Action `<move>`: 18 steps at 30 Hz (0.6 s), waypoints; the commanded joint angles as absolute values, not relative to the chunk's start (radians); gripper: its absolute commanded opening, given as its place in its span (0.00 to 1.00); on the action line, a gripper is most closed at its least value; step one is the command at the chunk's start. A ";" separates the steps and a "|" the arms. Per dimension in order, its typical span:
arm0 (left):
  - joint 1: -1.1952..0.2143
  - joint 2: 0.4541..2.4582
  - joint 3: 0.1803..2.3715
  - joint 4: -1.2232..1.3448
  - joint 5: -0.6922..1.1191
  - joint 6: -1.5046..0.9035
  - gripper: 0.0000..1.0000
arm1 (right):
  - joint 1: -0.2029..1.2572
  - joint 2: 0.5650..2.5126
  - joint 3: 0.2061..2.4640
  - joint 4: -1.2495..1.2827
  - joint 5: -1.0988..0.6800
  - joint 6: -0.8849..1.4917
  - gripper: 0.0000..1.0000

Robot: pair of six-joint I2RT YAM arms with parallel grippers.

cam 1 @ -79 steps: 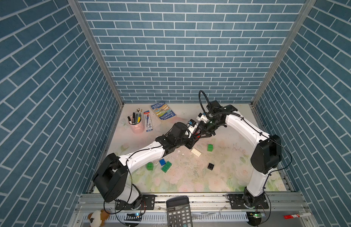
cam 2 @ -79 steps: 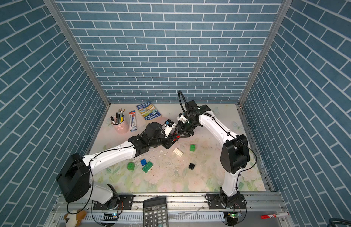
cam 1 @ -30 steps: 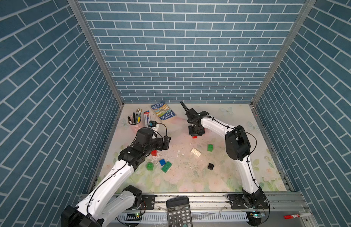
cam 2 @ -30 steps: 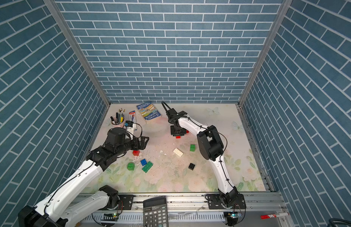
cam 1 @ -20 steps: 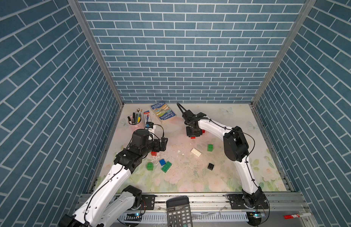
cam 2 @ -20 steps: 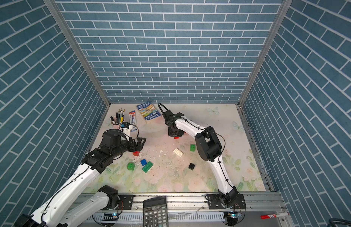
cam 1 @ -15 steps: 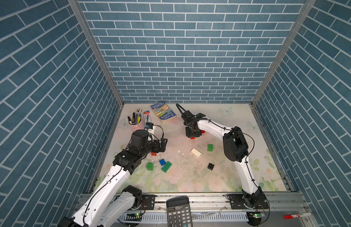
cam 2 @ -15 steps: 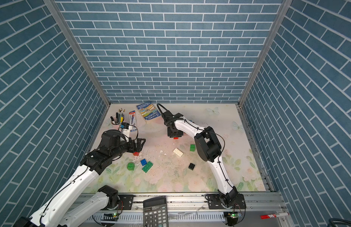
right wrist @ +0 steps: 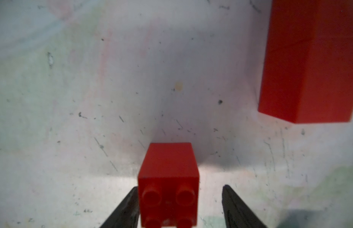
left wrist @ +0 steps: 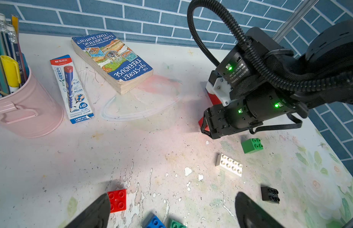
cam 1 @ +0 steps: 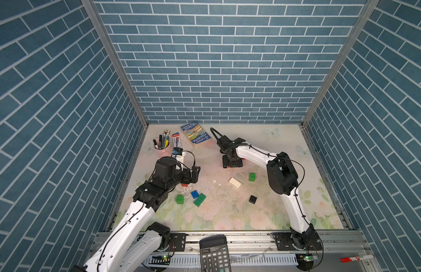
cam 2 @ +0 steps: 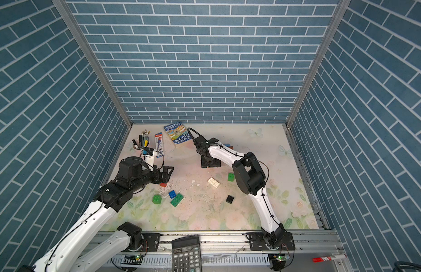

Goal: Assemble the letter r with lego
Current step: Place the lego brick at the center of the board.

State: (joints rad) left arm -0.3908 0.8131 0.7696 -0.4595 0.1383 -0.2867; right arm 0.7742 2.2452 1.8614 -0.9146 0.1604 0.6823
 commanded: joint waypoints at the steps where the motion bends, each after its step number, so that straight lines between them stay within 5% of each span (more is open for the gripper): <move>1: -0.385 0.827 0.784 -0.469 0.166 -0.264 1.00 | 0.781 2.093 1.843 -0.985 0.201 0.729 0.67; 18: -0.393 1.161 0.909 -0.346 0.445 -0.259 1.00 | 0.751 1.832 1.545 -1.083 0.200 0.826 0.64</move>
State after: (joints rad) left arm -0.3908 1.1255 0.8829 -0.3836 0.3744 -0.2504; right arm 0.7628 1.8584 1.5711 -1.0554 0.1970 0.7750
